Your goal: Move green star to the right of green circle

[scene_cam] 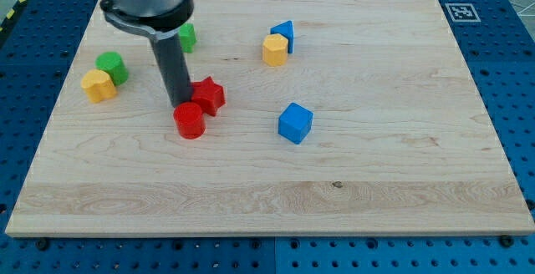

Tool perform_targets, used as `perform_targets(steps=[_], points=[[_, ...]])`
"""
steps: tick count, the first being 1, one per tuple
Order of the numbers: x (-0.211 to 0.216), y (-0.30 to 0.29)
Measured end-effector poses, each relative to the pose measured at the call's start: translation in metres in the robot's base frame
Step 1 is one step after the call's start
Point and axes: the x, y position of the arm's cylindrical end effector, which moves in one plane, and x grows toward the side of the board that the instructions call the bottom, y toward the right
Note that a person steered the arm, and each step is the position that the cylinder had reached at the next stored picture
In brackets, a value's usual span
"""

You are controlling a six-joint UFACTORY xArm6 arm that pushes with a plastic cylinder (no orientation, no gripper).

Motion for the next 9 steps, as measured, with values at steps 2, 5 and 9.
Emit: perform_targets(steps=[2, 5, 9], points=[[-0.033, -0.024], [-0.109, 0.020], [-0.165, -0.037]])
